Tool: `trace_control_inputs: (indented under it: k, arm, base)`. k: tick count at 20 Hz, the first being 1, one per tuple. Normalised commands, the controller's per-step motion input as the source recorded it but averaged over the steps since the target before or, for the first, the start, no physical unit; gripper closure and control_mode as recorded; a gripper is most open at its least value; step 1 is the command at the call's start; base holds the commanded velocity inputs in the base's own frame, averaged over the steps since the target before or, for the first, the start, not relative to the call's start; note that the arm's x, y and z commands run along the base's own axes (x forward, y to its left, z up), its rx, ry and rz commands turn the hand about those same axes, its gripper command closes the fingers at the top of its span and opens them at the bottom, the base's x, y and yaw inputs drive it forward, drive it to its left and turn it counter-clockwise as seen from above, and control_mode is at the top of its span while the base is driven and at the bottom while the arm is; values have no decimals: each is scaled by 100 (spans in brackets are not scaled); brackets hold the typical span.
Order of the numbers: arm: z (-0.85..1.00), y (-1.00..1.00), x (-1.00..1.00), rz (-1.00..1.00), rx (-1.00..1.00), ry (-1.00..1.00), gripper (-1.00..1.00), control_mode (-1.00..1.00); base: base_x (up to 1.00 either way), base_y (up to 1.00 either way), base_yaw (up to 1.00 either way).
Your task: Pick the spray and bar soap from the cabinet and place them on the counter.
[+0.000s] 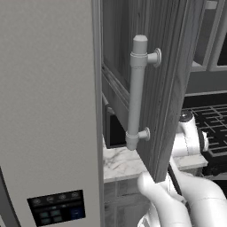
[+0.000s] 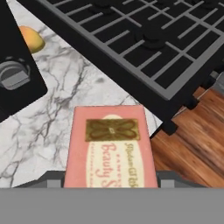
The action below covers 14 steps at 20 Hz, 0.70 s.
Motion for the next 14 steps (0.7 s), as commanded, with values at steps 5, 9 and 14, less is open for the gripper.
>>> trace_control_inputs:
  k: [5, 9, 14]
  arm:
    - [-33, -17, 10, -2, 0, 0, 100, -100]
    - [-31, -17, 18, -1, 0, 0, 100, -100]
    - [-28, -17, 24, 0, 1, 3, 100, -100]
  base:
    - [0, 0, 0]
    - [0, 0, 0]
    - [0, 0, 0]
